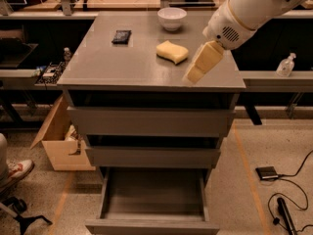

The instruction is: Place sponge into bottom drawer

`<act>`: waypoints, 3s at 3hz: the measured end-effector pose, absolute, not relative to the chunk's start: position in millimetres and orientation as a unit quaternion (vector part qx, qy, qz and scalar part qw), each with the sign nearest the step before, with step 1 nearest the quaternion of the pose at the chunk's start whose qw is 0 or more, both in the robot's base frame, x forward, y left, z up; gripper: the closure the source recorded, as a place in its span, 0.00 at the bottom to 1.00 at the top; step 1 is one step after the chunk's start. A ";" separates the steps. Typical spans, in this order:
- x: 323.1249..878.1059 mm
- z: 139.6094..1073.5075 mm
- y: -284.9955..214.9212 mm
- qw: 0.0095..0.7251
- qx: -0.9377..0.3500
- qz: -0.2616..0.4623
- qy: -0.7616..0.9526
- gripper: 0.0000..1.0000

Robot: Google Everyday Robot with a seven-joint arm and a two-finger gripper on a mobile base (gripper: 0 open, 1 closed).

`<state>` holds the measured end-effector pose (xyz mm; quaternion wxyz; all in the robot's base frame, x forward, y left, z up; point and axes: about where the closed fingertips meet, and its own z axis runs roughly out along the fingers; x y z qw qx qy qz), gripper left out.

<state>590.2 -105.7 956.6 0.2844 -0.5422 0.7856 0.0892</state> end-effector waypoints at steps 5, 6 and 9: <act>752.7 904.6 -155.8 0.401 -0.384 0.059 0.830 0.00; 778.8 880.3 -154.9 0.403 -0.362 0.079 0.837 0.00; 796.5 866.3 -110.2 0.397 -0.372 0.123 0.830 0.00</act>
Offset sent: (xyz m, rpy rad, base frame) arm 0.0968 -0.0442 -0.0063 0.0950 -0.1792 -0.2485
